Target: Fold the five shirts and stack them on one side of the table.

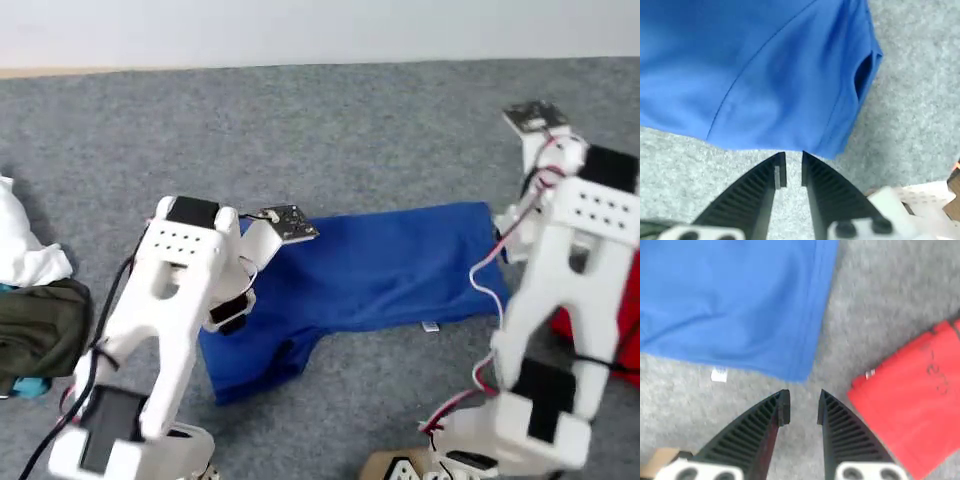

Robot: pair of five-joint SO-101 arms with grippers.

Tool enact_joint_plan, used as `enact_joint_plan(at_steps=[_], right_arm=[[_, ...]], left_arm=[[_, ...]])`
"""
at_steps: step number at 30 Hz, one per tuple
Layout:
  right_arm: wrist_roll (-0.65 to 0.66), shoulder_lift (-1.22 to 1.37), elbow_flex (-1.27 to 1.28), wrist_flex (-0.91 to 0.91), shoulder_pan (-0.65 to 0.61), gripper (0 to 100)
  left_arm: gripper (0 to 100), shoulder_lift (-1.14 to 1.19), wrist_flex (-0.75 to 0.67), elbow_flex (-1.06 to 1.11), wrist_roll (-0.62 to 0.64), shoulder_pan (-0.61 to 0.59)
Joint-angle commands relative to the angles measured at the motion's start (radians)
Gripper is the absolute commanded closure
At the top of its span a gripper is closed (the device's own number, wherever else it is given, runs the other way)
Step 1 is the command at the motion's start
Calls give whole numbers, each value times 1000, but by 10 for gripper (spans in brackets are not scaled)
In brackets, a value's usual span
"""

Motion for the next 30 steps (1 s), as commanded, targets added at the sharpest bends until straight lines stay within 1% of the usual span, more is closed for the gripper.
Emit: enact_joint_plan(at_steps=[1, 5, 8, 11, 17, 22, 24, 30], right_arm=[[54, -156, 78, 38, 53, 894], [101, -278, 189, 33, 97, 894], [127, -363, 273, 15, 128, 894], [138, -437, 353, -1, 145, 894], [137, -555, 473, -10, 145, 894], [137, -619, 559, -38, 145, 894], [137, -631, 582, -42, 145, 894], [137, -644, 623, -62, 145, 894]], left_arm=[[930, -167, 35, 67, -15, 31], [914, -399, 23, 232, -3, 127], [882, -539, -71, 321, 60, 129], [874, -592, -169, 397, 117, 130], [874, -528, -288, 536, 127, 132], [874, -419, -327, 568, 120, 137], [874, -385, -347, 568, 87, 138], [877, -328, -359, 575, 49, 204]])
